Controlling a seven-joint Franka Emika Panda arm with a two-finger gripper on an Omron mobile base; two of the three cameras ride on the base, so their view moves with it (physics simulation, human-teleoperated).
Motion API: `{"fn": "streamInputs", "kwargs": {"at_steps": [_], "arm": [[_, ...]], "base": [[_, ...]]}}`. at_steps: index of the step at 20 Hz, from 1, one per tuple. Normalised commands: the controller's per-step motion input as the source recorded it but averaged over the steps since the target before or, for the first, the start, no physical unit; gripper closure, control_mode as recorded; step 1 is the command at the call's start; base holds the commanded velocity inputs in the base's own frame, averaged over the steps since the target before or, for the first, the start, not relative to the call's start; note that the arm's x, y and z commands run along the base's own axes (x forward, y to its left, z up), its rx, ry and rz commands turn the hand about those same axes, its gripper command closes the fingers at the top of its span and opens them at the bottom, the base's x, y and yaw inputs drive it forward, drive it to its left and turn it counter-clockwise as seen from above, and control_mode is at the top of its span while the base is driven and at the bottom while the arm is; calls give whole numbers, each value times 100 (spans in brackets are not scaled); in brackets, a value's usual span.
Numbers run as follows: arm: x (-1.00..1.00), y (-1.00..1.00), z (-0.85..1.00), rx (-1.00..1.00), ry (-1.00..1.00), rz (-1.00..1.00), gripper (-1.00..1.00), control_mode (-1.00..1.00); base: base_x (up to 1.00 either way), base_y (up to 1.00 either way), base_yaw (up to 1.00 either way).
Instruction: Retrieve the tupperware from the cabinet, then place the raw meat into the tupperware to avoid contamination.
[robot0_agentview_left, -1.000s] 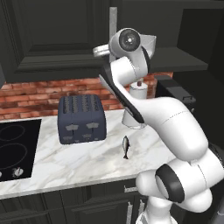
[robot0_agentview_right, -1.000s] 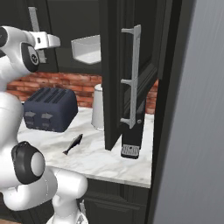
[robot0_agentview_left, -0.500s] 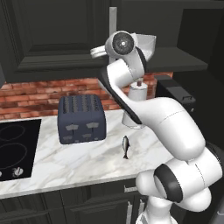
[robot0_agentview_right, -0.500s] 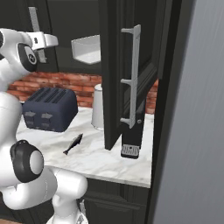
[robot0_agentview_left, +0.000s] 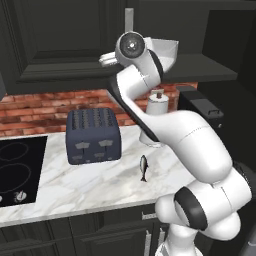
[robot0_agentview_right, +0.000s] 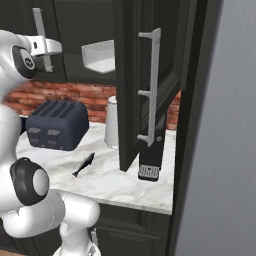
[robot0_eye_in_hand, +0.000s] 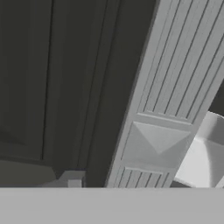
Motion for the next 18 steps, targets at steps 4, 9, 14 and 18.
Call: {"fn": "streamInputs", "kwargs": {"at_steps": [4, 9, 14, 18], "arm": [[-2, 42, -15, 0, 7, -14, 100, -100], [-23, 43, -6, 1, 3, -15, 100, -100], [-47, 43, 0, 3, 4, -14, 100, -100], [-62, 57, -3, 1, 4, -15, 100, -100]], "base": [[0, 0, 0], [0, 0, 0], [0, 0, 0], [0, 0, 0]]}}
